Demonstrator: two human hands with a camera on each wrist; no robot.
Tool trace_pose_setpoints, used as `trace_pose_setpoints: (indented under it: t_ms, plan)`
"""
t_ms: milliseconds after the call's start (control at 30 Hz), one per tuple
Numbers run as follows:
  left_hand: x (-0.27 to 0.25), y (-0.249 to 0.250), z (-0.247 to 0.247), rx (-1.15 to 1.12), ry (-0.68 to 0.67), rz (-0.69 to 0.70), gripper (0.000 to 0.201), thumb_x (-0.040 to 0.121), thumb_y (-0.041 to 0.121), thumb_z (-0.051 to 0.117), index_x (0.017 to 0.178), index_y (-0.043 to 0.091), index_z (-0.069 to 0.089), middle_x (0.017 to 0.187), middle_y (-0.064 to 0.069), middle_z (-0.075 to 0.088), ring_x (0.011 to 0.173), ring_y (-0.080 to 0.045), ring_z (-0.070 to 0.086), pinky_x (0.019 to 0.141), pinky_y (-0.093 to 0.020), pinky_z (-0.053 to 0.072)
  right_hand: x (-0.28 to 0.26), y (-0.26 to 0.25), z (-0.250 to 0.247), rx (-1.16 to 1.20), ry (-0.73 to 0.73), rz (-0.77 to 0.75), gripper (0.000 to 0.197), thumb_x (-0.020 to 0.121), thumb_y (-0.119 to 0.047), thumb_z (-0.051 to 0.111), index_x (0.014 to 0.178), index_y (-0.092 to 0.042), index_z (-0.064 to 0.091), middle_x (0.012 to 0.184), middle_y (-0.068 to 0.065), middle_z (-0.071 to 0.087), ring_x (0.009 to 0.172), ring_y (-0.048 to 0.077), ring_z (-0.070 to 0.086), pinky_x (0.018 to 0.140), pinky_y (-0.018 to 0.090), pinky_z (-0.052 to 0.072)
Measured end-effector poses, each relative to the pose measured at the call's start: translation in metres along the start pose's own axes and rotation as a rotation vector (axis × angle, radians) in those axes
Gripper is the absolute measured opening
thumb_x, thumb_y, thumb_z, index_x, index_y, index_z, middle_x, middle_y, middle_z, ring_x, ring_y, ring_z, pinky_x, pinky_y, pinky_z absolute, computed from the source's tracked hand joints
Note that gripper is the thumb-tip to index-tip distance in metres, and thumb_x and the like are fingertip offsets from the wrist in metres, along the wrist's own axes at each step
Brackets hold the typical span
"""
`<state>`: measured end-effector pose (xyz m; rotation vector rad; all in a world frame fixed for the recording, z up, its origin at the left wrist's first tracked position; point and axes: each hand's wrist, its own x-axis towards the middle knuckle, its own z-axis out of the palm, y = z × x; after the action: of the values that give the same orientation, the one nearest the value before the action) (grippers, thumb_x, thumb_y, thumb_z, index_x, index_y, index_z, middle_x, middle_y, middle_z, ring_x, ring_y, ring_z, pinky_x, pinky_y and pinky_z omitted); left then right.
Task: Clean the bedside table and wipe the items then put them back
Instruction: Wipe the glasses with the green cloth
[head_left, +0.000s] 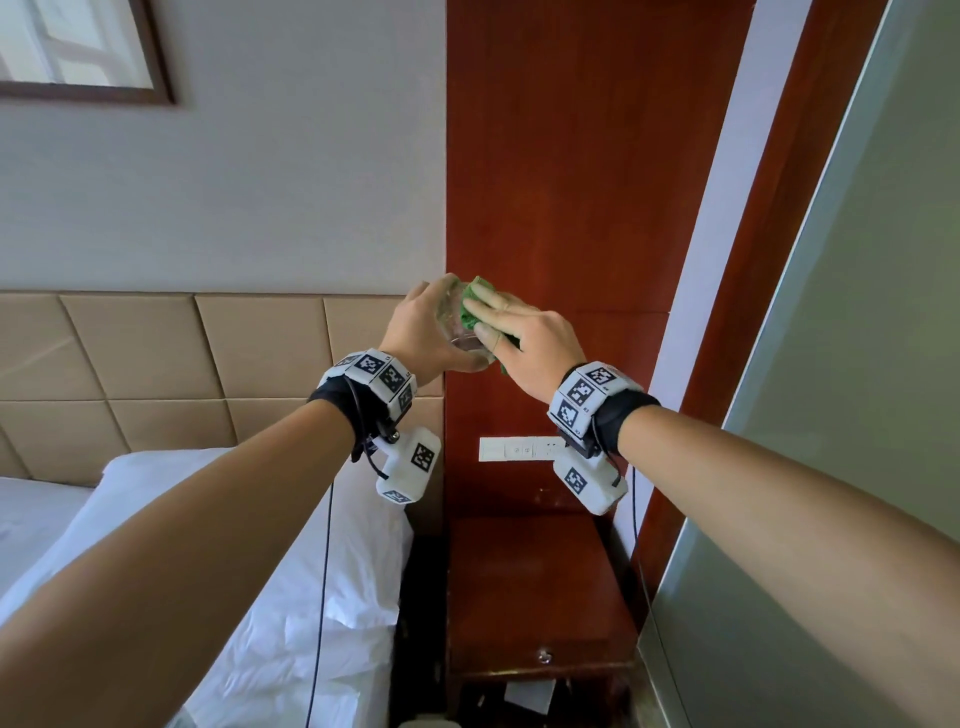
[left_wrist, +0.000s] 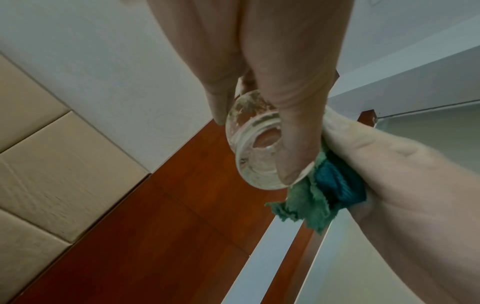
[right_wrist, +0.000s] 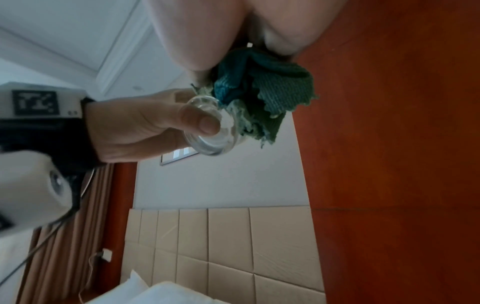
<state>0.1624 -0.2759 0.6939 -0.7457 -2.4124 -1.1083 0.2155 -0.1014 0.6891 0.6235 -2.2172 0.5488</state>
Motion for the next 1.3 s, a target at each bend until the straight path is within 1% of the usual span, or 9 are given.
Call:
trace_pose_setpoints:
  t_ms: [167,400,467,533,633,700,967,1200,1300]
  plan:
    - [0.002,0.014,0.008,0.015,-0.017,-0.024,0.107,0.052,0.039,0.093,0.143,0.015,0.042,0.120,0.001,0.054,0.112,-0.019,0.053,0.100,-0.035,0.047,-0.011,0.015,-0.010,-0.031,-0.029,-0.053,0.034,0.099,-0.027,0.054,0.132,-0.024,0.062,0.142,-0.009,0.052,0.133,0.016,0.049,0.107,0.028,0.043]
    - [-0.002,0.044,0.029,0.109,-0.014,0.034,0.111,0.053,0.037,0.093,0.148,0.016,0.037,0.122,0.002,0.051,0.108,-0.018,0.051,0.097,-0.035,0.046,-0.003,0.023,-0.031,0.132,0.002,0.282,0.039,0.101,-0.032,0.049,0.140,-0.028,0.053,0.144,-0.006,0.052,0.119,0.011,0.060,0.097,0.014,0.041]
    - [-0.004,0.049,0.033,0.163,-0.030,0.050,0.111,0.055,0.036,0.092,0.149,0.016,0.036,0.124,0.001,0.048,0.107,-0.018,0.050,0.094,-0.035,0.046,-0.003,0.026,-0.035,0.149,-0.002,0.356,0.040,0.102,-0.035,0.047,0.142,-0.028,0.051,0.113,-0.006,0.071,0.083,-0.002,0.067,0.074,0.008,0.046]
    - [-0.005,0.053,0.036,0.209,-0.050,0.070,0.110,0.056,0.035,0.092,0.149,0.017,0.035,0.125,0.000,0.047,0.106,-0.020,0.051,0.093,-0.036,0.047,-0.006,0.028,-0.037,0.157,-0.003,0.394,0.041,0.103,-0.036,0.045,0.143,-0.029,0.049,0.079,-0.016,0.065,0.055,-0.008,0.058,0.054,0.006,0.040]
    - [-0.004,0.059,0.038,0.200,-0.049,0.047,0.112,0.055,0.036,0.093,0.149,0.016,0.035,0.124,0.000,0.049,0.108,-0.020,0.051,0.095,-0.035,0.045,-0.013,0.031,-0.035,0.172,0.024,0.348,0.041,0.103,-0.036,0.046,0.143,-0.030,0.048,0.137,-0.008,0.058,0.116,0.004,0.061,0.088,0.007,0.041]
    - [-0.002,0.061,0.039,0.157,-0.029,0.017,0.111,0.053,0.038,0.093,0.147,0.016,0.038,0.122,0.001,0.052,0.110,-0.021,0.053,0.098,-0.038,0.046,-0.018,0.034,-0.035,0.148,0.033,0.264,0.040,0.102,-0.033,0.049,0.142,-0.030,0.050,0.149,-0.009,0.044,0.128,0.010,0.052,0.092,0.007,0.039]
    - [0.007,0.071,0.043,0.025,0.067,-0.093,0.066,0.057,0.023,0.090,0.112,0.027,0.054,0.105,0.001,0.059,0.094,-0.017,0.059,0.077,-0.025,0.048,-0.035,0.042,-0.049,0.117,-0.023,0.033,0.037,0.101,-0.029,0.050,0.137,-0.028,0.056,0.148,-0.010,0.045,0.134,0.005,0.045,0.109,0.024,0.040]
    - [0.004,0.088,0.057,0.025,0.080,-0.046,0.092,0.056,0.028,0.091,0.137,0.015,0.049,0.112,0.002,0.058,0.099,-0.016,0.059,0.085,-0.027,0.052,-0.031,0.039,-0.062,0.249,-0.022,0.313,0.042,0.105,-0.033,0.042,0.147,-0.030,0.043,0.147,-0.007,0.048,0.115,0.015,0.062,0.084,0.007,0.042]
    - [-0.001,0.094,0.064,0.042,0.083,0.010,0.096,0.053,0.036,0.092,0.137,0.017,0.048,0.113,0.004,0.057,0.098,-0.013,0.058,0.088,-0.028,0.052,-0.028,0.040,-0.071,0.445,0.011,0.542,0.042,0.104,-0.033,0.041,0.146,-0.031,0.043,0.116,0.007,0.070,0.097,0.032,0.066,0.083,0.032,0.055]
